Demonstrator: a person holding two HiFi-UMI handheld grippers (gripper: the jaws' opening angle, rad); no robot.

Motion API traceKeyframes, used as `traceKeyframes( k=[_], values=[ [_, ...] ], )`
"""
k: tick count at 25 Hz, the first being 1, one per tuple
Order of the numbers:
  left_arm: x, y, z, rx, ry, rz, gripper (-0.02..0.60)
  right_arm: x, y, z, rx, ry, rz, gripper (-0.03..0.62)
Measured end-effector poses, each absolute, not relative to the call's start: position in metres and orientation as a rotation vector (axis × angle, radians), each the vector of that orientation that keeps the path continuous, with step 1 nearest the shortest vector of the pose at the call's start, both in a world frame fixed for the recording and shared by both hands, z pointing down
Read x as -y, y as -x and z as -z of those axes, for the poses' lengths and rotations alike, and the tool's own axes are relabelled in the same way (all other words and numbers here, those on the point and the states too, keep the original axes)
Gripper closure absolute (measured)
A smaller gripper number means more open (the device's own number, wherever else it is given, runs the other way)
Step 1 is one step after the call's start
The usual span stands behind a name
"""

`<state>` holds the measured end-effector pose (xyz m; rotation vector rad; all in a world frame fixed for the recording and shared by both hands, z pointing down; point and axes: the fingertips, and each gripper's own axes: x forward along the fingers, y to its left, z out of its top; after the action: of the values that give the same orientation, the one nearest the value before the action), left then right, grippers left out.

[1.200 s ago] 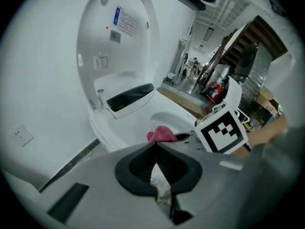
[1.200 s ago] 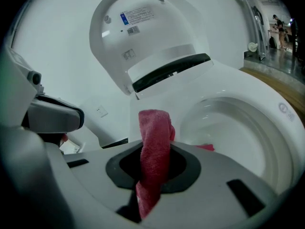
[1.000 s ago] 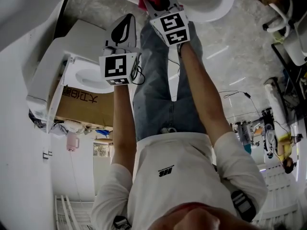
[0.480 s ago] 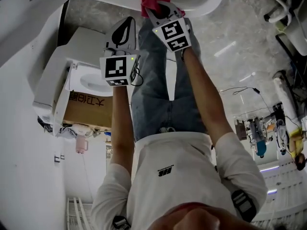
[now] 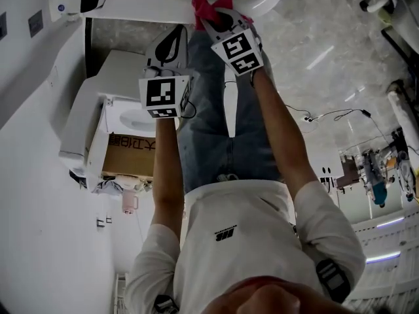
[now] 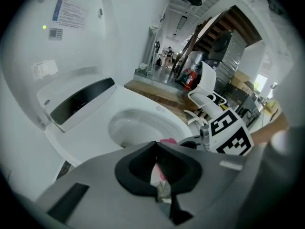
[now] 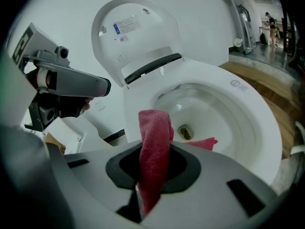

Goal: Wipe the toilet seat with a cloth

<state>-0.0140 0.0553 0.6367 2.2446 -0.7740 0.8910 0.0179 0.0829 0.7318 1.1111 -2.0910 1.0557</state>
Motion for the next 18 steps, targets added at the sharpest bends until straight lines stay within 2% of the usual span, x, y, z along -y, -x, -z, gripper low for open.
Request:
traceKeyframes(
  k=[18],
  values=[
    [-0.062, -0.039, -0.644, 0.577, -2.314, -0.958, 0.571, -0.111, -0.084, -0.735, 1.986, -1.271, -1.117, 0.546]
  ],
)
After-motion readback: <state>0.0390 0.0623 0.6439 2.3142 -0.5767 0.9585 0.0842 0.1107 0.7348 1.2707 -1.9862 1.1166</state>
